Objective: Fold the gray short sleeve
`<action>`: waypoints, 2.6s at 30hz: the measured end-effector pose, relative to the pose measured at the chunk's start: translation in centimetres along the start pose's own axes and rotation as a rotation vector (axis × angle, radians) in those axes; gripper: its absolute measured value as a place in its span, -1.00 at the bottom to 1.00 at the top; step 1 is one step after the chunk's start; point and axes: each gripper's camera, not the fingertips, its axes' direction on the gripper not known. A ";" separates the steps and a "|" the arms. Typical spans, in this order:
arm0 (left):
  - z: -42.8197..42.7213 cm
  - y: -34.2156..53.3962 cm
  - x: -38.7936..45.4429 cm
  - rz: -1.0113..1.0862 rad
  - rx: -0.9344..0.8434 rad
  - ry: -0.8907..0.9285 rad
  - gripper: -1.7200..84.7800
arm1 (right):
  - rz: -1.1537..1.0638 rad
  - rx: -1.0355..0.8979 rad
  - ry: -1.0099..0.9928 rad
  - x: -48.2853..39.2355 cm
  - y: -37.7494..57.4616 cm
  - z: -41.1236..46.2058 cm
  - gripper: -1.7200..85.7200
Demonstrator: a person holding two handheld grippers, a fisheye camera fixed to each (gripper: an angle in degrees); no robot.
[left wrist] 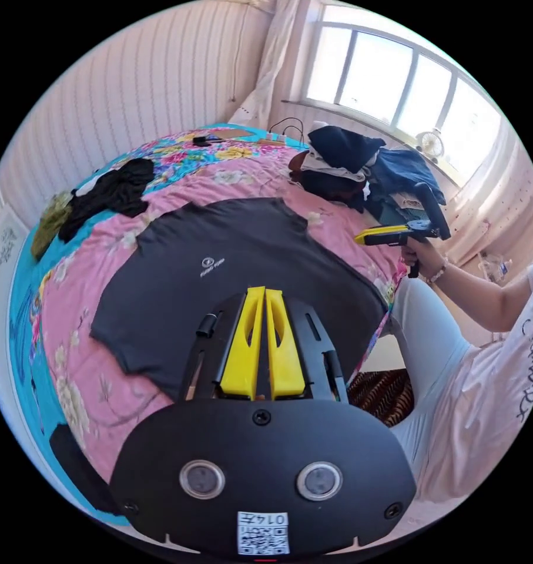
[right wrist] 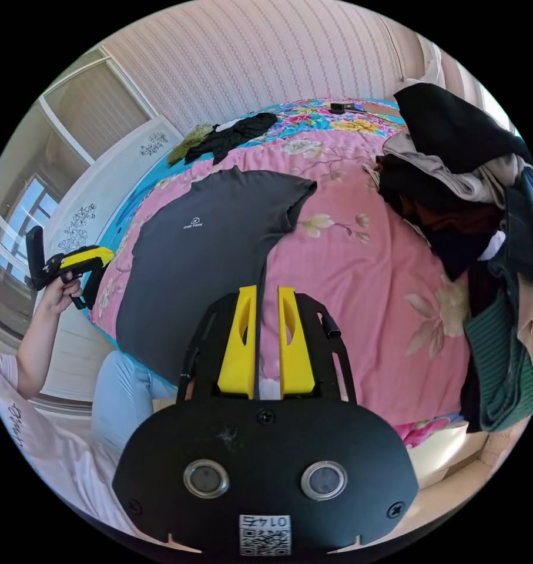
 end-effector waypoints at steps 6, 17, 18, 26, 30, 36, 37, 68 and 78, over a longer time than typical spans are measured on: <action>10.3 -13.6 0.5 0.070 -0.037 0.016 -0.92 | 0.029 -0.010 -0.005 2.8 -3.6 3.2 -0.81; 24.5 -25.5 3.4 0.079 -0.131 -0.051 -0.83 | 0.136 -0.016 -0.059 6.9 -5.8 6.9 -0.83; 25.8 -26.0 3.3 0.072 -0.180 -0.051 -0.84 | 0.140 -0.024 -0.062 7.2 -6.0 7.2 -0.85; 25.9 -26.5 1.3 0.031 -0.153 0.020 -0.98 | 0.101 -0.008 -0.090 7.6 -6.8 7.9 -0.95; 21.6 -24.8 -0.8 -0.013 -0.051 0.015 -0.98 | 0.083 0.039 -0.104 7.1 -7.1 7.1 -0.96; 16.7 -17.5 -4.5 -0.160 0.011 -0.044 -0.98 | -0.029 0.075 -0.157 4.2 -7.7 6.8 -0.96; 16.9 -15.9 -5.1 -0.186 -0.001 -0.049 -0.98 | -0.051 0.061 -0.173 3.5 -7.9 7.4 -0.96; 25.1 -19.6 -7.9 -0.127 -0.165 -0.204 -0.98 | -0.279 -0.133 -0.109 -10.0 -15.0 18.8 -0.81; 14.1 -12.5 -7.5 -0.105 -0.065 -0.275 -0.95 | -0.320 -0.071 -0.075 -15.4 -18.2 16.7 -0.80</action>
